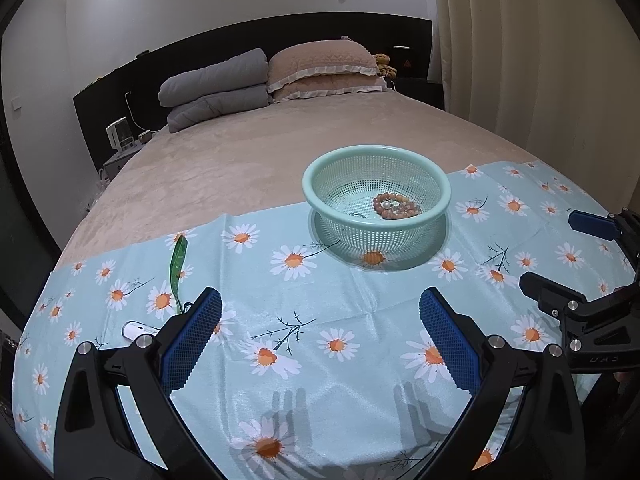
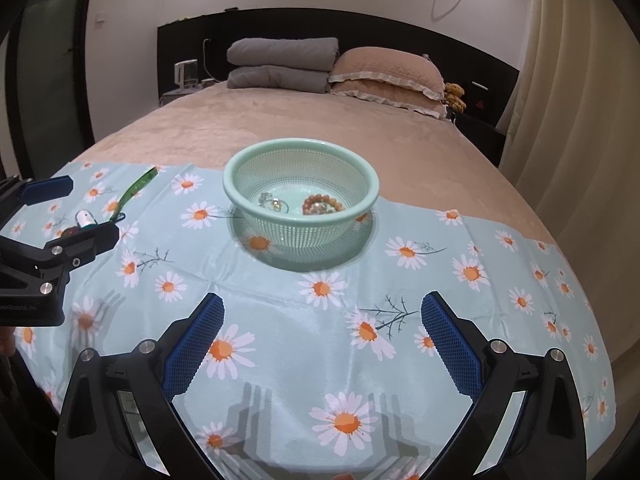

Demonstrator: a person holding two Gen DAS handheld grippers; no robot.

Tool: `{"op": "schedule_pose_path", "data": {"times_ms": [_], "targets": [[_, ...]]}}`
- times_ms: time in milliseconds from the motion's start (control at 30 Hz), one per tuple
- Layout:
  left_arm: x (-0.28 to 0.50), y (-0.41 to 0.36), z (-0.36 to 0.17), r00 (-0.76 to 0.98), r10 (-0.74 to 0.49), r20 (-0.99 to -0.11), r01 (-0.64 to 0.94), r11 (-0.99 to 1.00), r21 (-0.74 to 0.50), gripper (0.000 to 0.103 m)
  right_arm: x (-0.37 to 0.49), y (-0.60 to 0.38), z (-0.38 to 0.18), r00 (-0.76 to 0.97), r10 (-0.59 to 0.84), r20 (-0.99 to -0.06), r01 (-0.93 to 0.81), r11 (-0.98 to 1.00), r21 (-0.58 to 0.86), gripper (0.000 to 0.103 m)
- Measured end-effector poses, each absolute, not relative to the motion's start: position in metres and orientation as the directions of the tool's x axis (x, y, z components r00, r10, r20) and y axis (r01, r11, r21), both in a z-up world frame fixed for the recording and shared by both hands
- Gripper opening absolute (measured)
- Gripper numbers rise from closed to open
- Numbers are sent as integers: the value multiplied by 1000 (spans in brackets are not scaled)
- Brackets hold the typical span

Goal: Organize jewelry

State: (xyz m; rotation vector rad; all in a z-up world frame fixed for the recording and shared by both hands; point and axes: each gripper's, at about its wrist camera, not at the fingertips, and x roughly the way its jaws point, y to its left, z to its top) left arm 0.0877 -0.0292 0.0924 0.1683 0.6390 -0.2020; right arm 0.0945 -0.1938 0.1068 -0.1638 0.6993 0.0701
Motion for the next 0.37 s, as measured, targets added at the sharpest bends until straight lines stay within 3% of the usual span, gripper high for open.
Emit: {"op": "schedule_pose_path", "data": {"times_ms": [167, 367], "targets": [[86, -25, 97, 782, -181, -597, 252, 967, 37, 97, 94, -193, 107, 766, 12, -642, -124, 984, -130, 95], [83, -29, 99, 801, -159, -577, 249, 965, 79, 97, 94, -193, 106, 764, 4, -645, -120, 983, -136, 95]]}}
